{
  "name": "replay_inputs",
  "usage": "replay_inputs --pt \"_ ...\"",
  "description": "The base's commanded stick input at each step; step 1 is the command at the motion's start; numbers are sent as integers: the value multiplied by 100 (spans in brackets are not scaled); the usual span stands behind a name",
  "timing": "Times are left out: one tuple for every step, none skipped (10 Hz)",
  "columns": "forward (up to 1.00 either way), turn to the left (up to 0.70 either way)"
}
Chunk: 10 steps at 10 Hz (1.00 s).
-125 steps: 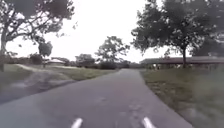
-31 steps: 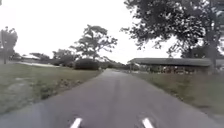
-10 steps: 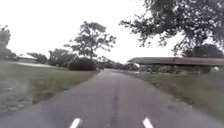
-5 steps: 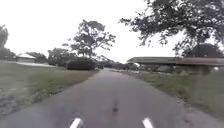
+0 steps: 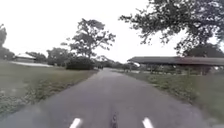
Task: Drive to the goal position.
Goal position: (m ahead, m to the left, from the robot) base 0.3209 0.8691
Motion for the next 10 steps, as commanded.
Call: replay_inputs --pt "85 0" --pt "85 0" --pt "85 0" --pt "85 2" --pt "85 7" --pt "85 13" --pt "85 20" --pt "85 27" --pt "85 34" --pt "85 0"
